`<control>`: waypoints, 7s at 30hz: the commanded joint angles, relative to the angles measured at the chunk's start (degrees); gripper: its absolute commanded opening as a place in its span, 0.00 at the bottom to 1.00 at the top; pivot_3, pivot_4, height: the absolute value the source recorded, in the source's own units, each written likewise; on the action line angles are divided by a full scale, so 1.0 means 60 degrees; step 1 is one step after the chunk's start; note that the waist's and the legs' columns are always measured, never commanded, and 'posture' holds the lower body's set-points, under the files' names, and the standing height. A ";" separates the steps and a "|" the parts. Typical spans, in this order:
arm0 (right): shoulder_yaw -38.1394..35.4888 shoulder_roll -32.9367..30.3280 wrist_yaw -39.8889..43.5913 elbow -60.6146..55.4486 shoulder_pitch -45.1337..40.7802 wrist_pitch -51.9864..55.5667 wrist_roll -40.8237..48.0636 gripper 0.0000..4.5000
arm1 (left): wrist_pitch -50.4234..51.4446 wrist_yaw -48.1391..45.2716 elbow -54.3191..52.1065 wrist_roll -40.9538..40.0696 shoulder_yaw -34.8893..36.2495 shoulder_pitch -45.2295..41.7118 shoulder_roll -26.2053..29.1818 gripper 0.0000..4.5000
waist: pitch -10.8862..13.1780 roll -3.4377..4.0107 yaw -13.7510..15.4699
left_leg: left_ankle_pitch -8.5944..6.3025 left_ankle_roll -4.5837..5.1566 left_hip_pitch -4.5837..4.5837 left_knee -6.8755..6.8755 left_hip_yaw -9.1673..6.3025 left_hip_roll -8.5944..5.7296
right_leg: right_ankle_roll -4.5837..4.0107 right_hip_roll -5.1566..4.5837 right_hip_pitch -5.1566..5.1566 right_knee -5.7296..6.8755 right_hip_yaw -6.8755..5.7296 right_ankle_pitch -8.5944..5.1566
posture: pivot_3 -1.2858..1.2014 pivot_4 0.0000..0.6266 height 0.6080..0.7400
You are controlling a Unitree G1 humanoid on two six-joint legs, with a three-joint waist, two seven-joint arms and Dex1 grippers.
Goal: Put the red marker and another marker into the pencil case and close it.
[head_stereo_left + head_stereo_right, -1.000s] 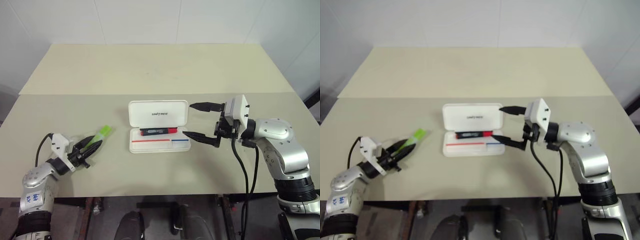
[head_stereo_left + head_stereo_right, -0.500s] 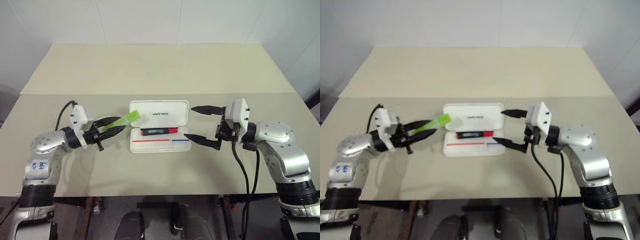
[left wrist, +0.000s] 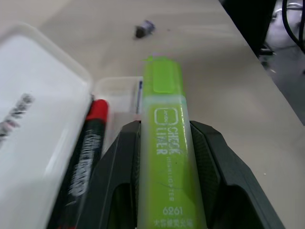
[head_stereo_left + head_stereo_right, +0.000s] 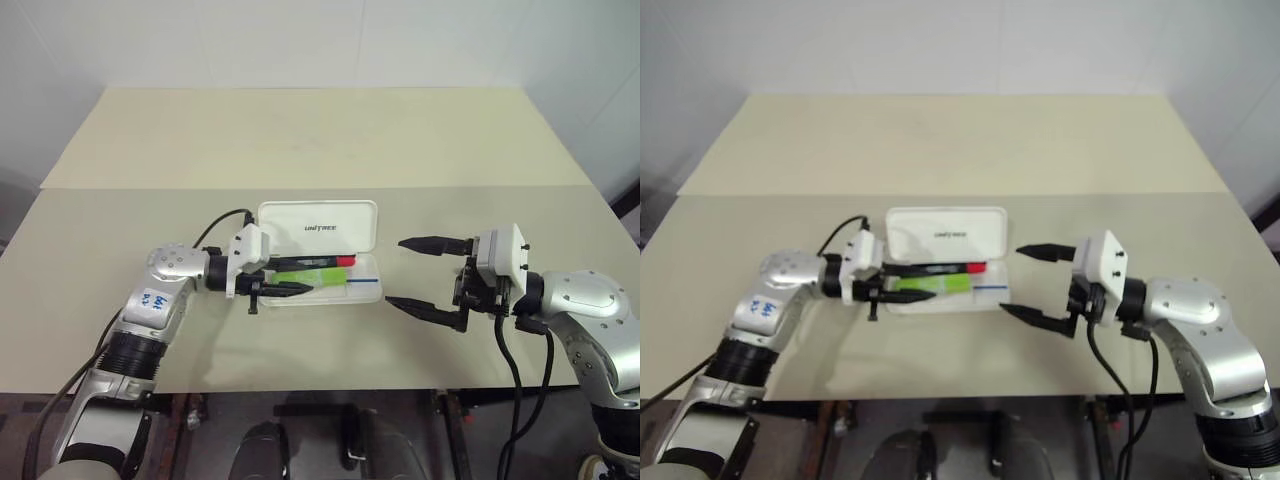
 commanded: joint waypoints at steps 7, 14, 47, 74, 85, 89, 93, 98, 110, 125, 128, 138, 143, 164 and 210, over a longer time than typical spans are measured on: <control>-0.0455 -0.0168 -0.0370 -0.0569 0.0225 -0.0028 0.0240 1.00 | -0.0600 -0.0032 0.0823 0.0625 -0.0026 -0.0328 -0.0076 0.23 | 0.0000 0.0000 0.0032 | 0.0000 0.0000 -0.0003 0.0003 -0.0008 0.0000 | -0.0002 -0.0001 0.0000 0.0002 -0.0002 -0.0001 | 0.52 0.24 1.00; -0.0409 -0.0143 -0.0493 -0.0565 0.0168 -0.0111 0.0210 1.00 | -0.0867 -0.0067 0.1148 0.0775 0.0005 -0.0373 -0.0123 0.23 | 0.0000 0.0000 0.0038 | 0.0000 0.0001 -0.0003 0.0004 -0.0009 0.0000 | -0.0001 -0.0001 0.0001 0.0004 -0.0003 -0.0001 | 0.52 0.24 1.00; -0.1099 -0.0743 0.0545 0.3760 0.0612 -0.1762 -0.0692 1.00 | 0.1764 -0.1839 -0.0799 -0.2467 0.1744 -0.0639 0.0355 0.99 | 0.0000 -0.0001 -0.0005 | 0.0001 0.0001 0.0007 0.0042 -0.0002 -0.0008 | 0.0003 0.0006 0.0016 0.0034 0.0000 0.0001 | 0.52 0.24 1.00; 0.0511 -0.0108 0.2431 1.3979 -0.3945 -0.5313 -0.3580 0.70 | 0.2517 -0.1791 -0.2068 -0.2827 0.3114 -0.0248 0.2331 1.00 | 0.0002 0.0001 -0.0064 | 0.0005 -0.0008 0.0022 0.0134 0.0009 -0.0001 | 0.0001 0.0006 0.0025 0.0106 0.0047 0.0001 | 0.52 0.24 1.00; 0.0508 0.0248 0.2804 1.2921 -0.3921 -0.5498 -0.3377 0.09 | 0.2378 -0.1629 -0.2016 -0.2794 0.3086 -0.0075 0.2234 1.00 | 0.0002 0.0000 -0.0063 | 0.0013 0.0003 0.0063 0.0133 0.0041 0.0003 | 0.0008 0.0007 0.0044 0.0108 0.0183 0.0005 | 0.52 0.24 1.00; 0.0558 0.0657 0.3084 1.1120 -0.3999 -0.4998 -0.2949 0.09 | 0.2195 -0.1805 -0.1785 -0.2633 0.2955 0.0052 0.2267 1.00 | 0.0003 0.0001 -0.0262 | 0.0010 -0.0007 0.0083 0.0112 0.0064 0.0007 | 0.0007 0.0011 0.0041 0.0115 0.0208 0.0004 | 0.52 0.24 1.00; 0.0956 0.1229 0.3127 0.8757 -0.4070 -0.3961 -0.2515 0.09 | 0.1789 -0.1850 -0.1418 -0.2457 0.2899 0.0200 0.2154 1.00 | 0.0002 0.0001 -0.0327 | 0.0016 -0.0035 0.0139 0.0059 0.0110 0.0012 | 0.0006 0.0007 0.0039 0.0138 0.0250 0.0003 | 0.52 0.24 1.00; 0.1788 0.2056 0.3060 0.7070 -0.4090 -0.2929 -0.2326 0.09 | 0.1401 -0.1765 -0.1235 -0.2310 0.2761 0.0405 0.1989 1.00 | 0.0002 0.0001 -0.0278 | 0.0044 -0.0111 0.0162 -0.0003 0.0118 0.0022 | -0.0021 0.0011 0.0024 0.0140 0.0255 -0.0013 | 0.52 0.24 1.00; 0.3366 0.3162 0.3328 0.8001 -0.4736 -0.2774 -0.3086 0.09 | 0.1386 -0.1352 -0.1752 -0.2438 0.2746 0.0792 0.1701 1.00 | 0.0002 0.0000 -0.0275 | -0.0007 -0.0024 0.0151 -0.0009 0.0149 0.0019 | -0.0012 0.0010 0.0013 0.0116 0.0242 -0.0011 | 0.52 0.24 1.00; 0.3580 0.3399 0.3666 0.9199 -0.5166 -0.3151 -0.3474 0.09 | 0.1378 -0.1023 -0.2110 -0.2532 0.2893 0.1173 0.1696 1.00 | 0.0002 0.0000 -0.0287 | -0.0013 -0.0036 0.0153 -0.0010 0.0179 0.0024 | -0.0018 0.0007 0.0008 0.0114 0.0250 -0.0014 | 0.52 0.24 1.00; 0.3589 0.3412 0.3896 0.9300 -0.5252 -0.3170 -0.3427 0.31 | 0.1382 -0.0974 -0.2140 -0.2539 0.2889 0.1135 0.1683 1.00 | 0.0003 0.0000 -0.0287 | -0.0014 -0.0037 0.0153 -0.0010 0.0184 0.0025 | -0.0018 0.0006 0.0007 0.0114 0.0252 -0.0014 | 0.52 0.24 1.00; 0.3390 0.3286 0.4050 0.9680 -0.5787 -0.3541 -0.3426 1.00 | 0.1366 -0.0994 -0.2044 -0.2516 0.2875 0.1015 0.1706 1.00 | 0.0002 0.0000 -0.0300 | -0.0015 -0.0040 0.0153 -0.0010 0.0198 0.0027 | -0.0018 0.0004 0.0003 0.0115 0.0251 -0.0014 | 0.52 0.24 1.00; 0.3301 0.3290 0.4023 0.9545 -0.5786 -0.3522 -0.3370 1.00 | 0.1361 -0.0994 -0.1983 -0.2496 0.2826 0.0903 0.1660 1.00 | 0.0003 0.0000 -0.0295 | -0.0019 -0.0044 0.0152 -0.0012 0.0201 0.0030 | -0.0019 0.0002 0.0003 0.0111 0.0255 -0.0014 | 0.52 0.24 1.00; 0.0126 0.0155 0.2826 0.5034 -0.3155 -0.1946 -0.1451 1.00 | 0.1164 -0.0334 -0.1373 -0.2547 0.3846 0.1697 0.1659 1.00 | 0.0004 -0.0003 -0.0265 | -0.0043 -0.0035 0.0160 -0.0022 0.0202 0.0038 | -0.0013 0.0002 -0.0005 0.0083 0.0249 -0.0014 | 0.52 0.24 1.00; -0.0360 -0.0200 0.1607 0.2626 -0.2024 0.0084 0.0757 1.00 | -0.1504 0.3087 0.4024 0.0030 0.3118 -0.1084 -0.0054 0.00 | 0.0008 -0.0019 -0.0199 | -0.0056 -0.0019 0.0150 -0.0028 0.0226 0.0032 | 0.0001 0.0006 -0.0009 0.0062 0.0209 -0.0007 | 0.52 0.24 1.00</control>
